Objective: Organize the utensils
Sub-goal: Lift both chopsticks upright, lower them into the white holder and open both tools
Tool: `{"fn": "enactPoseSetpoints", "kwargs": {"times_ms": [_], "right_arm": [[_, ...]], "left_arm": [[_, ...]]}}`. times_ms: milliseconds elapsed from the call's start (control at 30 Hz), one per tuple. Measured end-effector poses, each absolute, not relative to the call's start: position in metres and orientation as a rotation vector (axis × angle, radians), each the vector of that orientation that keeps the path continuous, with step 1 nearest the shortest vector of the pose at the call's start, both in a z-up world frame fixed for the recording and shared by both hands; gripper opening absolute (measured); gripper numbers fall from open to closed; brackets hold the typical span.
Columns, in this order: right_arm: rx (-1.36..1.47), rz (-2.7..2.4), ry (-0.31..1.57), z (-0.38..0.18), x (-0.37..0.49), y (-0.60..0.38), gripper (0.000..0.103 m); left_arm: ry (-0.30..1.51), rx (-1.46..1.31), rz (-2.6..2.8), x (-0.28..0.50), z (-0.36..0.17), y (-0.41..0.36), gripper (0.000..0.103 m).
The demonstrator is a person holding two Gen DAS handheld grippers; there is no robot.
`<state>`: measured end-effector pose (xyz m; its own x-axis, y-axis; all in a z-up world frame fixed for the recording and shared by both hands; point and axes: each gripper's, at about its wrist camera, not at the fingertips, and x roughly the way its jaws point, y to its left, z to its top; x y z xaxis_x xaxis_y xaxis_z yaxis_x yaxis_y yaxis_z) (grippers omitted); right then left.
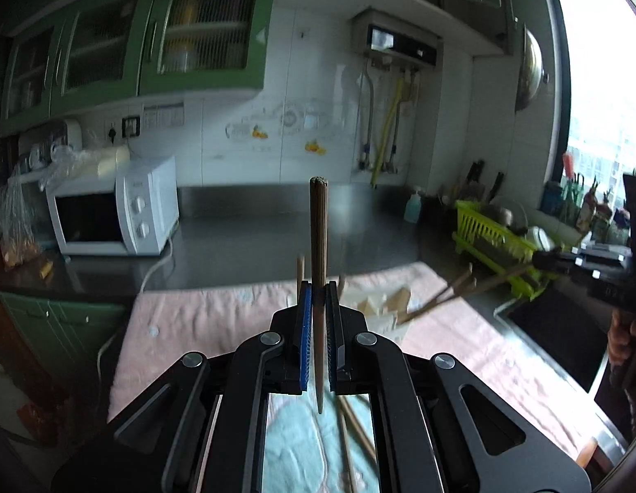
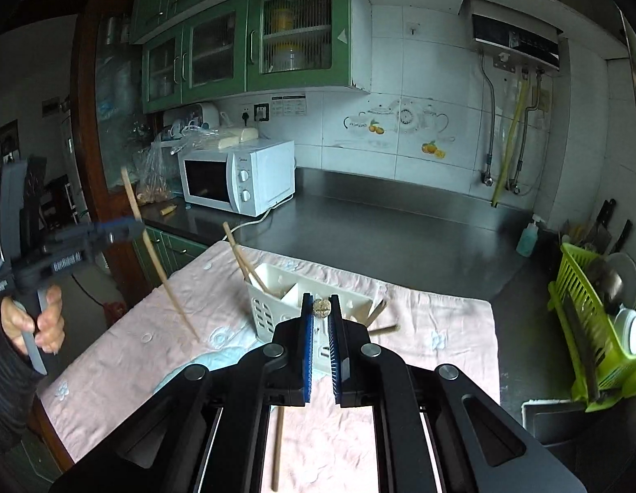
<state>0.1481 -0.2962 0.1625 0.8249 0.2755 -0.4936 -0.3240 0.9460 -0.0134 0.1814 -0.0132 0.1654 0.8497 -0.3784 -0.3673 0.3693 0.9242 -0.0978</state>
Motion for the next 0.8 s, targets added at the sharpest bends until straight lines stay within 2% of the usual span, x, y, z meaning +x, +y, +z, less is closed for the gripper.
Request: {"fn": "enactPoseSetpoints", "kwargs": {"times_ms": [167, 333, 500, 800], "right_arm": [[-0.096, 0.333, 0.506, 0.176, 0.152, -0.3, 0.007], [-0.125, 0.313, 0.504, 0.184, 0.154, -0.3, 0.007], [-0.135, 0.298, 0.507, 0.186, 0.162, -0.303, 0.007], [-0.131, 0.302, 0.564, 0.174, 0.184, -0.306, 0.007]], "left_arm": [[0.275, -0.011, -0.37, 0.19, 0.199, -0.027, 0.005], [0.258, -0.024, -0.367, 0.214, 0.208, -0.042, 0.005], [0.223, -0.014, -0.323, 0.233, 0.204, -0.051, 0.005], [0.277, -0.055, -0.339, 0.27, 0.181, -0.057, 0.005]]}}
